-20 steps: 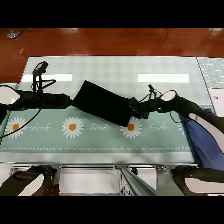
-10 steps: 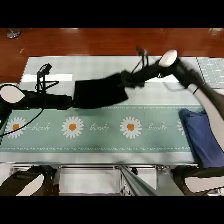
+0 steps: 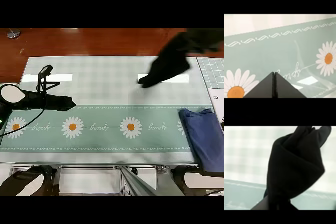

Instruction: Fold the shirts.

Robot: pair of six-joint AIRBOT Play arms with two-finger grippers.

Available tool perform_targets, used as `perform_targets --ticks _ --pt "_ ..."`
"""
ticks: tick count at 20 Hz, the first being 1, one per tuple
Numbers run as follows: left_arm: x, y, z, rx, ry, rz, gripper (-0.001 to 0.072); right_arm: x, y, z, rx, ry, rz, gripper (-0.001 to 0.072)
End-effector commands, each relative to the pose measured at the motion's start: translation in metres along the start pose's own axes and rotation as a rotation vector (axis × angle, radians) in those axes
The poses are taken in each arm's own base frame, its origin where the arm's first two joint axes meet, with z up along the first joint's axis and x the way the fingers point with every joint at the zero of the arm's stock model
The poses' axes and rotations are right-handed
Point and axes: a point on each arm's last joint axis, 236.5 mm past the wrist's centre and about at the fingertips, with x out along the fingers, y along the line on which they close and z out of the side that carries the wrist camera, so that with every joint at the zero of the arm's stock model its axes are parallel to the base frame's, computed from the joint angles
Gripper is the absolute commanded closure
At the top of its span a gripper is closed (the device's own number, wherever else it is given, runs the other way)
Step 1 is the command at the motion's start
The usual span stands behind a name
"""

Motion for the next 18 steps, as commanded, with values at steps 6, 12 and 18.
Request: perform_targets --ticks 6,12,18 --pt "0.000 0.000 0.003 0.001 -0.011 0.002 0.0680 -0.113 -0.175 -0.137 0.510 0.038 -0.490 0.0679" --pt "0.000 0.003 0.011 0.000 -0.046 0.011 0.0680 -0.158 -0.232 -0.319 0.869 0.146 -0.882 0.0678" --pt "0.010 0.008 0.012 -0.010 -0.038 0.018 0.0680 -0.112 -0.249 -0.337 0.942 0.136 -0.758 0.0093"
